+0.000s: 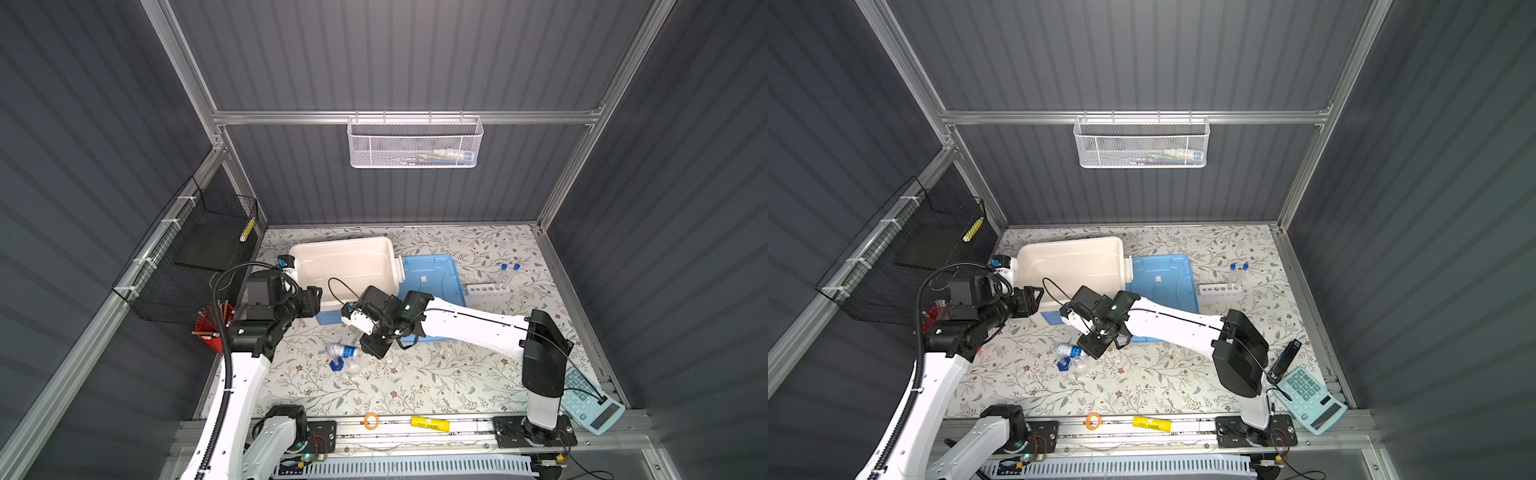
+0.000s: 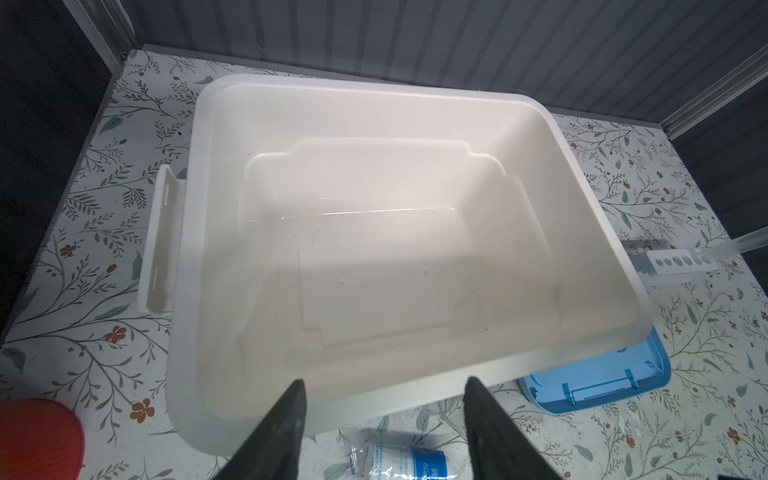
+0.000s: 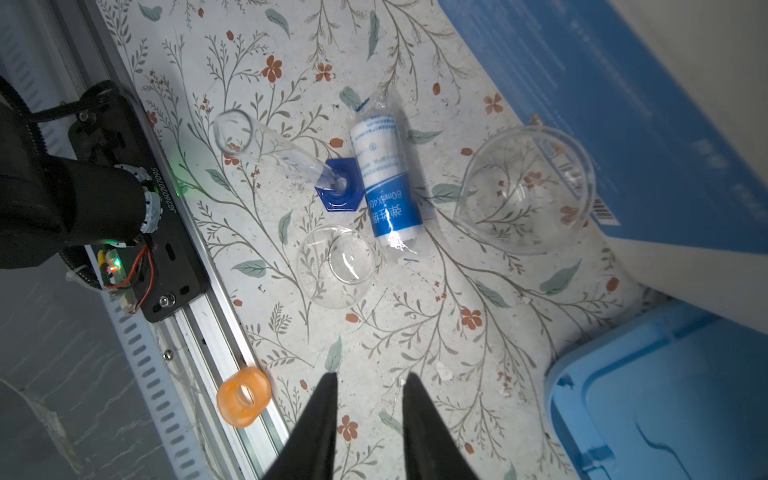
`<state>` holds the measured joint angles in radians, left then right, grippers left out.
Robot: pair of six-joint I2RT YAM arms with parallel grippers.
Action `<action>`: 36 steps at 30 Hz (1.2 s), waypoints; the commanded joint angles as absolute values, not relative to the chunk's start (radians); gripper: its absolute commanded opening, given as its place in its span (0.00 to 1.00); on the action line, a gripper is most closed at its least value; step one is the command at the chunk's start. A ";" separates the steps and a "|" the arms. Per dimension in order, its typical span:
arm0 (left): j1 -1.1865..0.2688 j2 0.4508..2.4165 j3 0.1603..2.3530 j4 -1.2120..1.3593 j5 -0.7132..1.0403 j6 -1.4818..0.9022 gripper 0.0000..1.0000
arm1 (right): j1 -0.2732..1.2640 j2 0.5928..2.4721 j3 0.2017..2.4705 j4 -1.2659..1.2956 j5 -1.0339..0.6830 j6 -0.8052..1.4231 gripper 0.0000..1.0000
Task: Organize the chemistry lab equipment
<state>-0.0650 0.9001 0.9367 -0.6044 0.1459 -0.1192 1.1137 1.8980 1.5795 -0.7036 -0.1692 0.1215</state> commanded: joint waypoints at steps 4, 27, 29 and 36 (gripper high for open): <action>-0.067 0.952 0.943 -0.579 0.203 -0.150 0.61 | 1.049 1.896 1.551 -0.668 -0.157 0.183 0.28; 0.105 1.194 1.133 -0.644 0.157 -0.281 0.64 | 0.786 1.779 1.754 -0.760 -0.201 0.272 0.45; 0.107 1.217 1.141 -0.637 0.151 -0.293 0.64 | 0.764 1.824 1.830 -0.805 -0.165 0.268 0.47; 0.107 1.275 1.172 -0.639 0.115 -0.295 0.64 | 0.730 1.991 2.041 -0.919 -0.097 0.259 0.48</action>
<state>0.1001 1.2686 1.1320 -0.6170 0.1390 -0.2829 0.7338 1.9274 1.9900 -0.8192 -0.1410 0.2649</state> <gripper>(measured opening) 0.639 0.477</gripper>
